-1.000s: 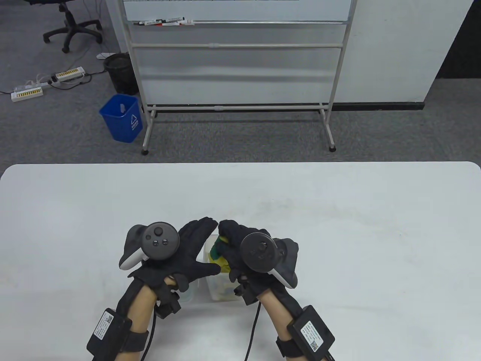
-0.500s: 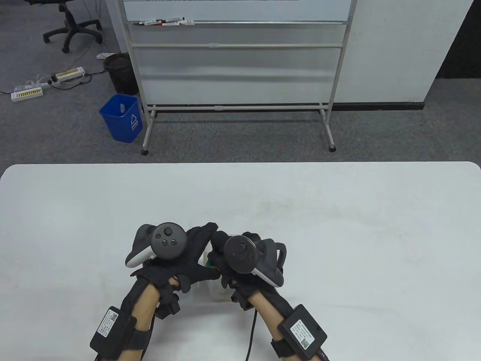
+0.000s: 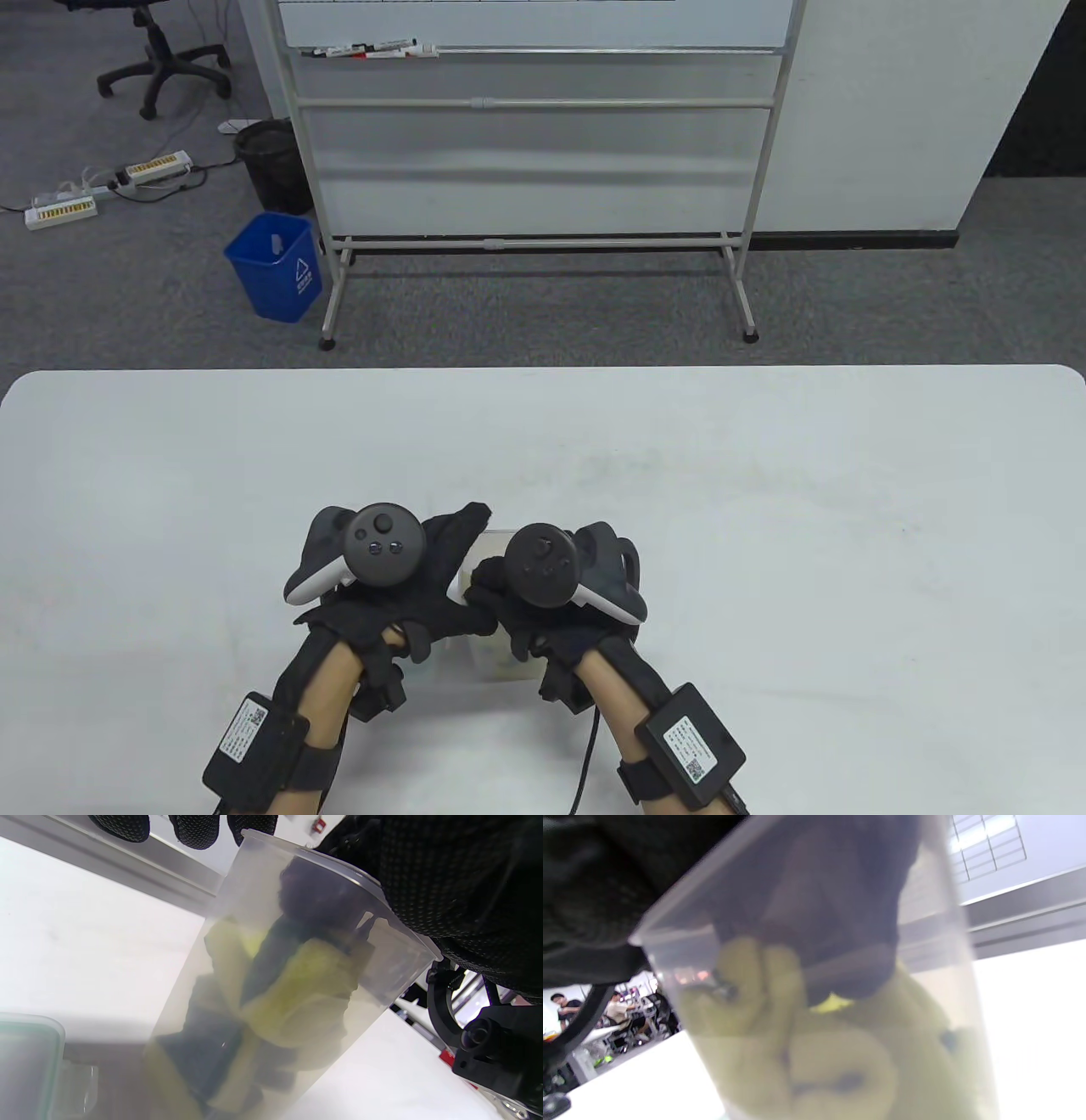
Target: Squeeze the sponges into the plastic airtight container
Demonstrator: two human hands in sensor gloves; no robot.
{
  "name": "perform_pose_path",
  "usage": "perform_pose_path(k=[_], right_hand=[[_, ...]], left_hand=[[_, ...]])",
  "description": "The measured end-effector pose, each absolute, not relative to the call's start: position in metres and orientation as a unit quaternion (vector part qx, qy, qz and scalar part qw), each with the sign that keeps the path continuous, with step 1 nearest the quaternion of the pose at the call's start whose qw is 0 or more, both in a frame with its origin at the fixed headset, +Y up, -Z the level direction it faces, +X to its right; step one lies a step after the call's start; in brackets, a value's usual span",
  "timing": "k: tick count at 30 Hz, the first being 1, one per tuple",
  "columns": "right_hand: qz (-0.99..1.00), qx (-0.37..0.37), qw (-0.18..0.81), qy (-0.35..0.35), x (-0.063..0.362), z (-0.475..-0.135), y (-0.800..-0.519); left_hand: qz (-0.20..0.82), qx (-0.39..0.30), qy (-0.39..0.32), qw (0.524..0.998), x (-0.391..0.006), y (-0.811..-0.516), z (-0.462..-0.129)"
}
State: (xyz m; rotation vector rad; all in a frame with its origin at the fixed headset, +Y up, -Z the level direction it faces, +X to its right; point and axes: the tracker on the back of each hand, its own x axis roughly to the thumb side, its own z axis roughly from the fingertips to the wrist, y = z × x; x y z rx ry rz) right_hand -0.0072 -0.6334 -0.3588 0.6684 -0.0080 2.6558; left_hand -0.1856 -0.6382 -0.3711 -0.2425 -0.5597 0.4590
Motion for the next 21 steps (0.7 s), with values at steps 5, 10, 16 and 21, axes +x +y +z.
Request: perform_pose_path(k=[5,10,16,21], right_hand=[[0.951,0.252,0.173,0.044,-0.010,-0.362,-0.636],[0.948,0.254,0.166,0.099,-0.009,-0.366,-0.638],[0.951,0.243,0.126,0.144,-0.013,-0.367,-0.641],[0.951,0.223,0.104,0.186,-0.018,-0.371,-0.640]], left_hand=[[0.219,-0.121,-0.273,0.929,-0.185,-0.638,-0.371],[0.215,-0.121,-0.276,0.929,-0.183,-0.638,-0.370],[0.217,-0.126,-0.280,0.927,-0.184,-0.638,-0.371],[0.216,-0.128,-0.284,0.925,-0.184,-0.638,-0.370]])
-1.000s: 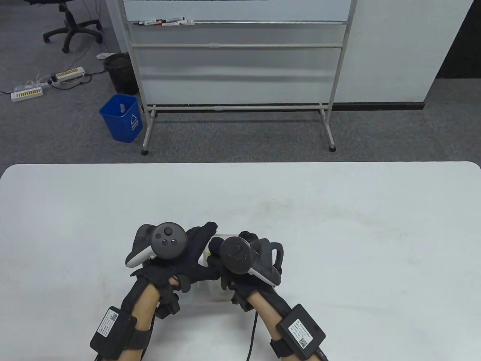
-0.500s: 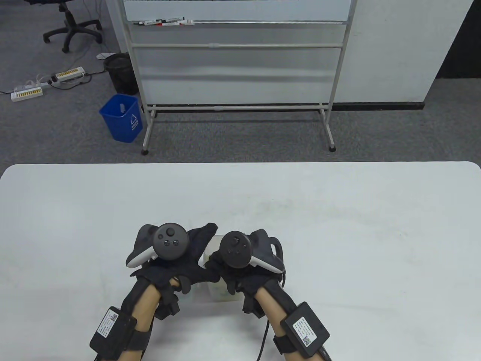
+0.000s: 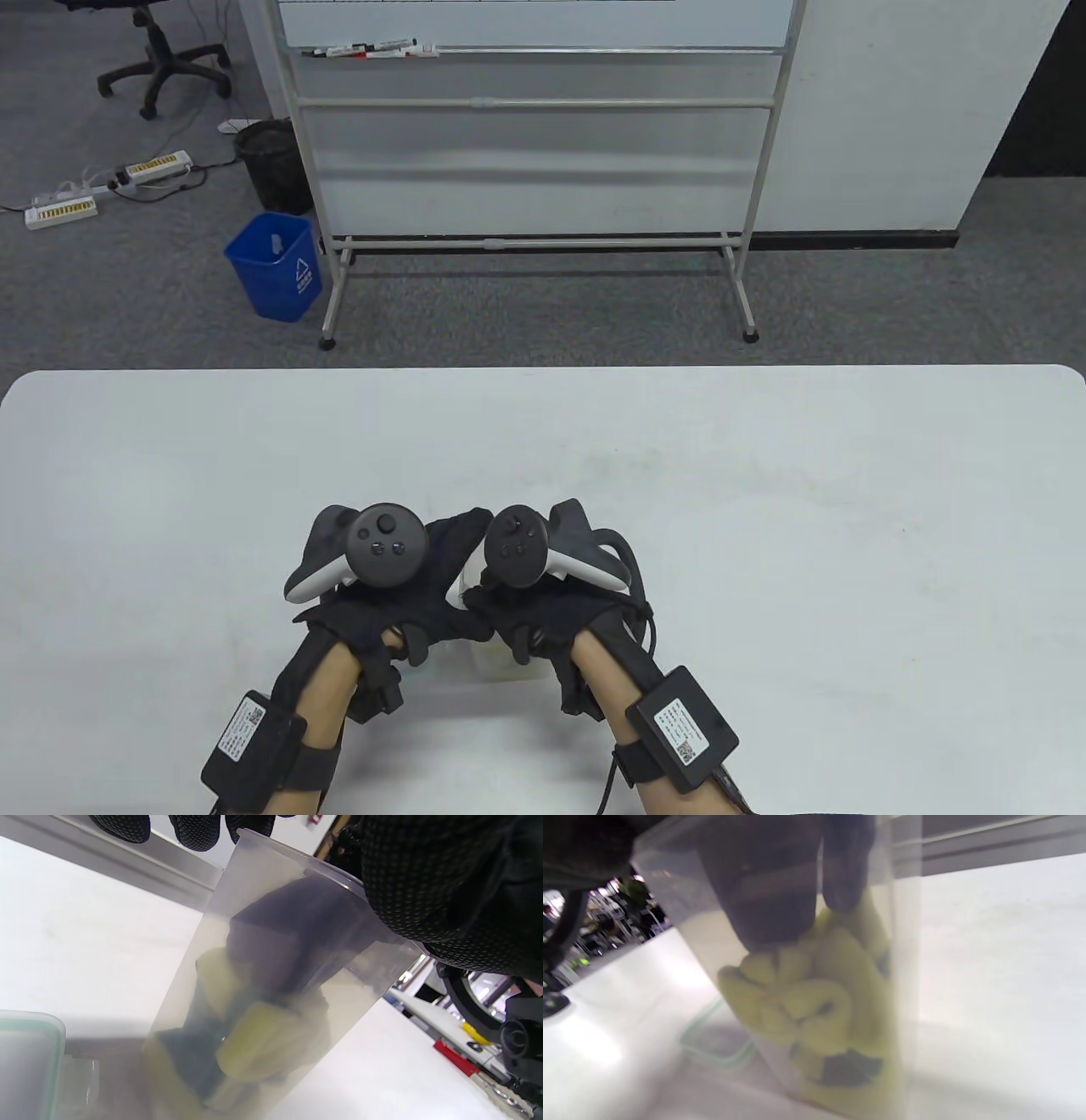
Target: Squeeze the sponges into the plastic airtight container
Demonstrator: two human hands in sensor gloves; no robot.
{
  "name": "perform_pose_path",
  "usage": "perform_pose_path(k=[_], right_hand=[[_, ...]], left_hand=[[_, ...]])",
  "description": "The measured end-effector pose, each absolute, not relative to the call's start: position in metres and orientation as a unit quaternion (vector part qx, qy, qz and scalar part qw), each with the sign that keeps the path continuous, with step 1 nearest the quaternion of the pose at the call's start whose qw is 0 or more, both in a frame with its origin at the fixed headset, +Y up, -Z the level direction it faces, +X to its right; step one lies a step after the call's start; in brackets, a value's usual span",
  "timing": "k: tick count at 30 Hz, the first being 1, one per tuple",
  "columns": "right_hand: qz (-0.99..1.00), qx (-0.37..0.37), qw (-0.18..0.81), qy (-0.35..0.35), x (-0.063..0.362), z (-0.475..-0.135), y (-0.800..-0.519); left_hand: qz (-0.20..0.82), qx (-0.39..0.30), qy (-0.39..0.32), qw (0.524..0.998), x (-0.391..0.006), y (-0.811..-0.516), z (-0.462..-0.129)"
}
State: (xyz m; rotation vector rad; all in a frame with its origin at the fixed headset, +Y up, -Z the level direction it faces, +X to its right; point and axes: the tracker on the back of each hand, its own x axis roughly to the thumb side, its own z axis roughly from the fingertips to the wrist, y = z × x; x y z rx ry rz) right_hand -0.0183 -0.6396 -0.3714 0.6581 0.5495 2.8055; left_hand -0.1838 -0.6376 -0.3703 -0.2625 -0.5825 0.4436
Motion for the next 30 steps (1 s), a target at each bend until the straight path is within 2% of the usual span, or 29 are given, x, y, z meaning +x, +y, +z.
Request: perform_pose_path(k=[5,8,10,14,21,25,30], right_hand=[[0.951,0.217,0.079,0.207,-0.022,-0.373,-0.638],[0.950,0.231,0.092,0.188,-0.019,-0.370,-0.641],[0.953,0.241,0.127,0.131,-0.015,-0.367,-0.642],[0.949,0.255,0.173,0.070,-0.010,-0.363,-0.641],[0.920,0.277,0.277,0.011,0.006,-0.358,-0.620],[0.909,0.252,0.333,-0.007,0.024,-0.355,-0.608],[0.879,0.202,0.416,-0.112,0.055,-0.353,-0.602]], left_hand=[[0.222,-0.133,-0.286,0.923,-0.187,-0.639,-0.372],[0.217,-0.133,-0.288,0.923,-0.187,-0.639,-0.372],[0.216,-0.136,-0.288,0.923,-0.187,-0.639,-0.373],[0.215,-0.139,-0.290,0.922,-0.187,-0.639,-0.373],[0.236,-0.161,-0.298,0.911,-0.191,-0.643,-0.376],[0.246,-0.164,-0.301,0.906,-0.193,-0.646,-0.378],[0.256,-0.166,-0.306,0.902,-0.193,-0.646,-0.378]])
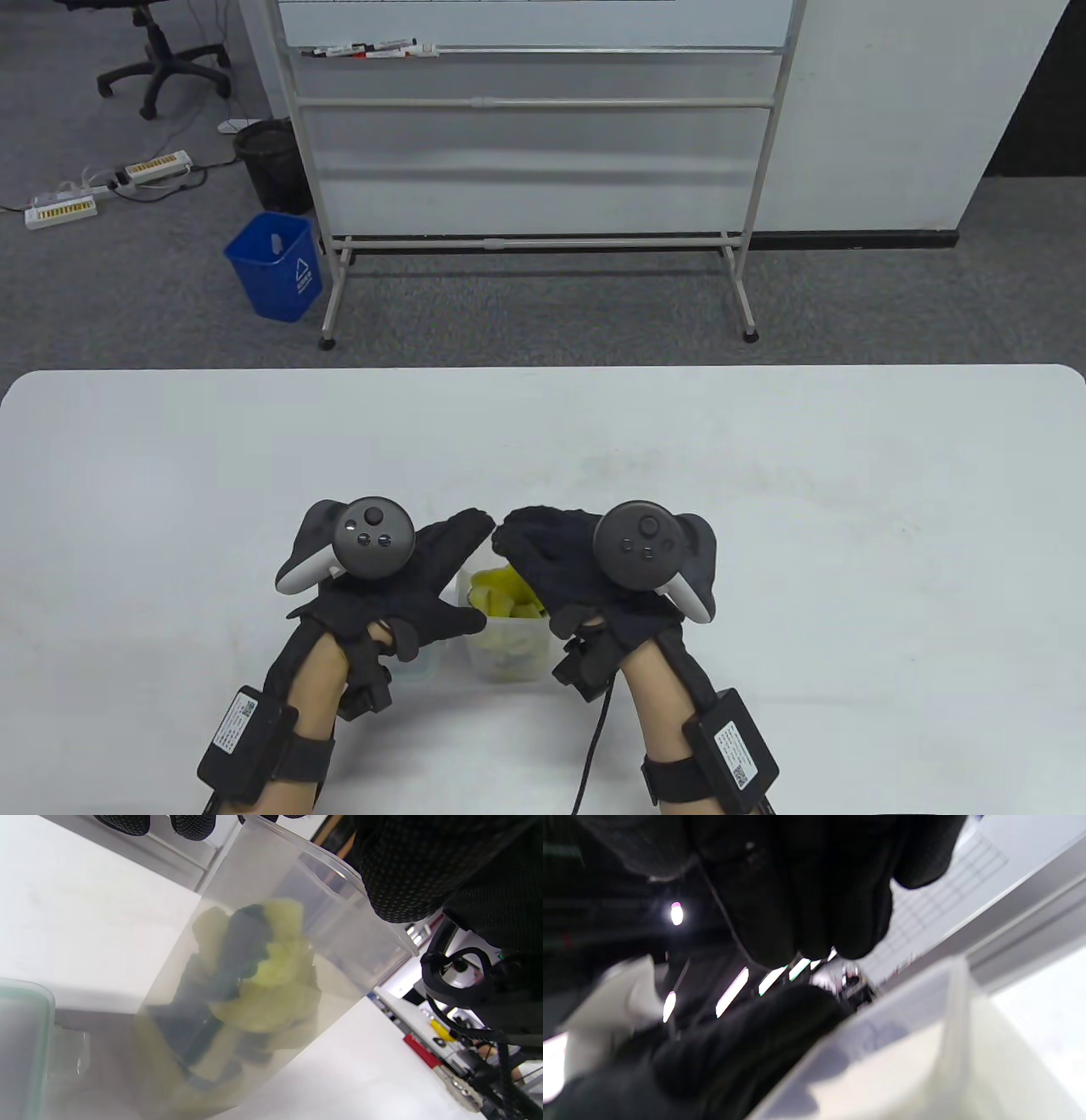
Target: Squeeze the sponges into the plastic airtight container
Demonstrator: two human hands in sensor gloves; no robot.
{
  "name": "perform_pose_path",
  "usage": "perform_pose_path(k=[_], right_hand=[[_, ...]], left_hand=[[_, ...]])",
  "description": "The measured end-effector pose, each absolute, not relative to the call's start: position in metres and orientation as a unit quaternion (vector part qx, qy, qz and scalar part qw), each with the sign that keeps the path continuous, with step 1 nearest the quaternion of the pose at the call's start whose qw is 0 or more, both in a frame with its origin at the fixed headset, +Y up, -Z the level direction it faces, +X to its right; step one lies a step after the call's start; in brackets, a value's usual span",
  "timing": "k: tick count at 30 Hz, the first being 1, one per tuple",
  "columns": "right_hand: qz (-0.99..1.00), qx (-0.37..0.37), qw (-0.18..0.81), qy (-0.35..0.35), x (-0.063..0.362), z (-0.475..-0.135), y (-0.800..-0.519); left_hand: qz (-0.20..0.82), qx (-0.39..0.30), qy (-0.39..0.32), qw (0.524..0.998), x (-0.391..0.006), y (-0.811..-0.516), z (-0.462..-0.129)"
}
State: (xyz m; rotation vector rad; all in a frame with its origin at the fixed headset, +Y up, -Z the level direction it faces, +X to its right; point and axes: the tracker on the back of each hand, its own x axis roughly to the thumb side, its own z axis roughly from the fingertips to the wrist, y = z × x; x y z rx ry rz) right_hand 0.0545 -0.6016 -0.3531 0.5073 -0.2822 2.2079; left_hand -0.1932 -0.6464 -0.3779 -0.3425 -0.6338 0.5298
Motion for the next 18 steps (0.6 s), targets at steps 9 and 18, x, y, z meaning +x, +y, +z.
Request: perform_pose_path(k=[9,18], right_hand=[[0.893,0.150,0.408,-0.117,0.091,-0.360,-0.616],[0.892,0.114,0.421,-0.120,0.121,-0.363,-0.614]], left_hand=[[0.272,-0.157,-0.314,0.896,-0.197,-0.647,-0.379],[0.224,-0.135,-0.218,0.940,-0.241,-0.645,-0.384]])
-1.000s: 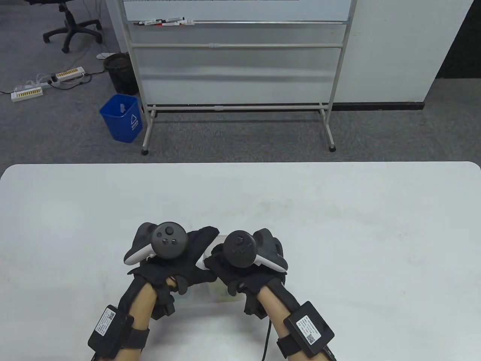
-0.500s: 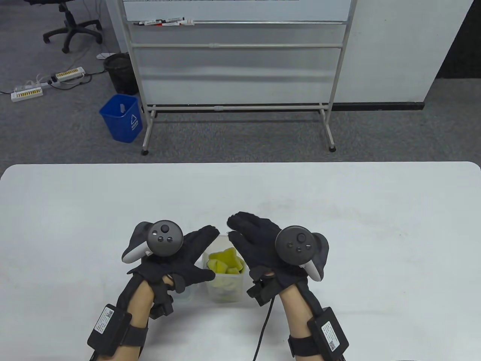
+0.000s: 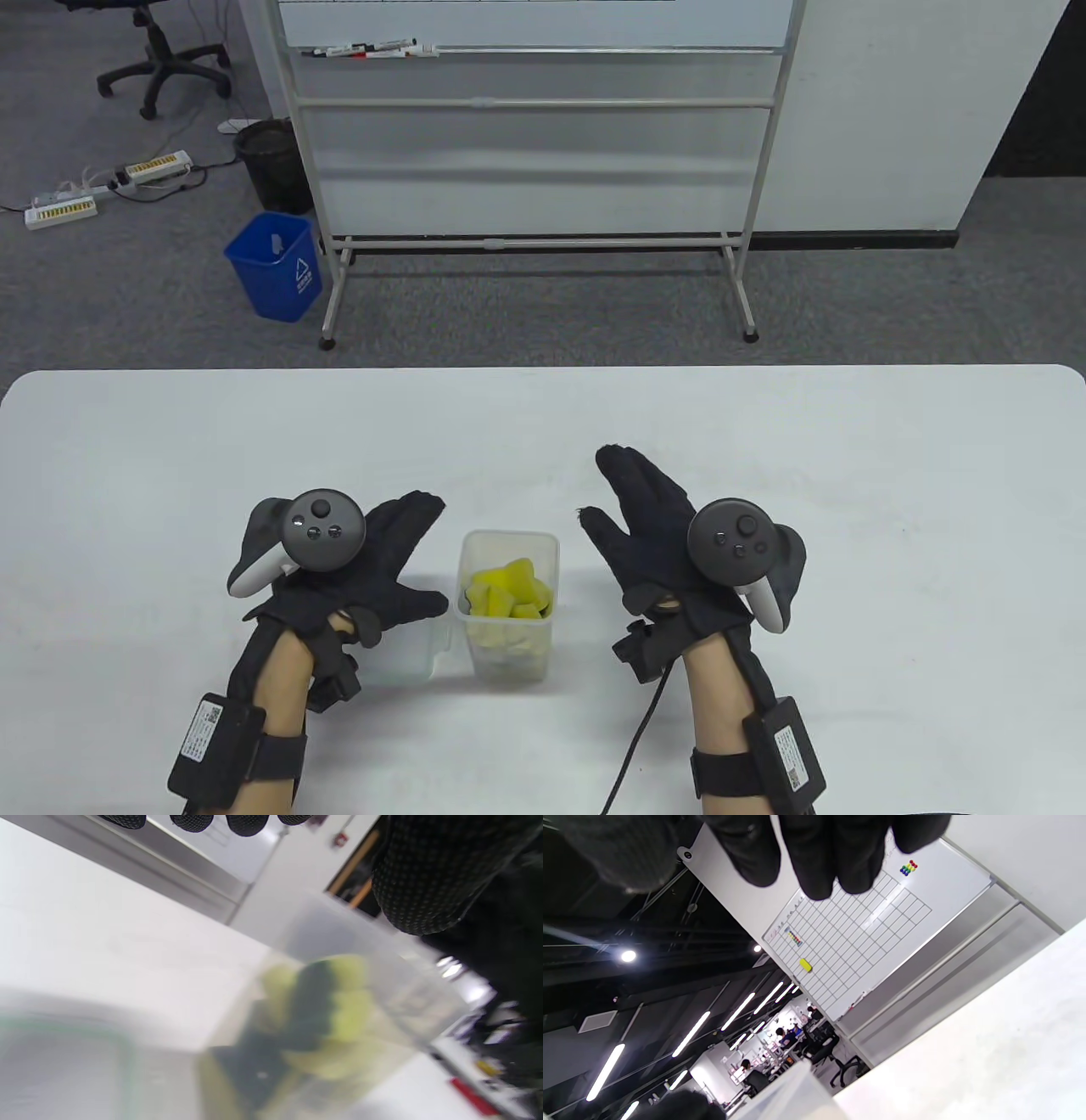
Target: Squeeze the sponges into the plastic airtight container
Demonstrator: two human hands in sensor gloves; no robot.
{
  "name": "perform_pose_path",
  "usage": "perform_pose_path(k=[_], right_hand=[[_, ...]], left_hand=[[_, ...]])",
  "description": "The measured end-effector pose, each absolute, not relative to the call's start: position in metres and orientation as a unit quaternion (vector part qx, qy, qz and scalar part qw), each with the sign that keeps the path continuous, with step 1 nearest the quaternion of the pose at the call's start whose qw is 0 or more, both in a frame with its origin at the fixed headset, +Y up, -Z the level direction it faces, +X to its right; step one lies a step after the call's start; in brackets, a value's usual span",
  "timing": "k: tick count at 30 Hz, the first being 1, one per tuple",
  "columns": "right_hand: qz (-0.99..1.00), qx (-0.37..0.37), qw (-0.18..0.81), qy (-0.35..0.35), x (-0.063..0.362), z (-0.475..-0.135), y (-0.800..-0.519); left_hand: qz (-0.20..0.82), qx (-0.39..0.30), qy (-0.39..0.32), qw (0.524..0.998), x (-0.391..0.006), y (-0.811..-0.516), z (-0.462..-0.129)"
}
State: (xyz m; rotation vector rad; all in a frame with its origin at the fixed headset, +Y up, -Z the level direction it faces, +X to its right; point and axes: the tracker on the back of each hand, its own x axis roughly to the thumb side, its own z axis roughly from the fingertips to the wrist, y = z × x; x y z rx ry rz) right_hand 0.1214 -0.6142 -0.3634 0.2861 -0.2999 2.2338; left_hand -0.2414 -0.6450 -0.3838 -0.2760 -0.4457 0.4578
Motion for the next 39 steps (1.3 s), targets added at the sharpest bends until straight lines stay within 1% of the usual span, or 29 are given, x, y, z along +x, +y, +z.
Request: perform_pose_path(k=[2,4,6,9,13,15,16,21,26,28,31,34,39], right_hand=[[0.900,0.099,0.408,-0.114,0.125,-0.365,-0.618],[0.911,0.084,0.392,-0.097,0.129,-0.369,-0.625],[0.915,0.068,0.388,-0.088,0.133,-0.374,-0.634],[0.919,0.047,0.386,-0.064,0.139,-0.382,-0.648],[0.928,0.029,0.370,-0.033,0.143,-0.388,-0.663],[0.930,0.025,0.366,-0.028,0.144,-0.389,-0.665],[0.929,0.024,0.367,-0.028,0.145,-0.390,-0.666],[0.926,0.025,0.376,-0.031,0.145,-0.390,-0.664],[0.922,0.030,0.384,-0.045,0.144,-0.387,-0.656],[0.920,0.034,0.386,-0.052,0.143,-0.386,-0.652],[0.918,0.039,0.389,-0.068,0.142,-0.382,-0.645],[0.915,0.048,0.393,-0.082,0.139,-0.379,-0.637],[0.902,0.062,0.407,-0.132,0.132,-0.369,-0.620]], left_hand=[[0.180,-0.181,-0.194,0.947,-0.247,-0.667,-0.392],[0.134,-0.240,-0.181,0.944,-0.250,-0.696,-0.397],[0.090,-0.250,-0.181,0.947,-0.250,-0.718,-0.396],[0.051,-0.267,-0.189,0.944,-0.250,-0.742,-0.394],[0.038,-0.297,-0.186,0.936,-0.249,-0.760,-0.394],[0.019,-0.302,-0.187,0.935,-0.247,-0.765,-0.393],[0.005,-0.288,-0.189,0.939,-0.245,-0.765,-0.392],[0.000,-0.244,-0.206,0.948,-0.243,-0.761,-0.390],[0.003,-0.200,-0.202,0.959,-0.243,-0.757,-0.387],[0.036,-0.174,-0.187,0.966,-0.251,-0.750,-0.388],[0.127,-0.117,-0.165,0.971,-0.266,-0.728,-0.392],[0.194,-0.043,-0.158,0.967,-0.276,-0.694,-0.391],[0.239,0.066,-0.183,0.951,-0.267,-0.639,-0.377]])
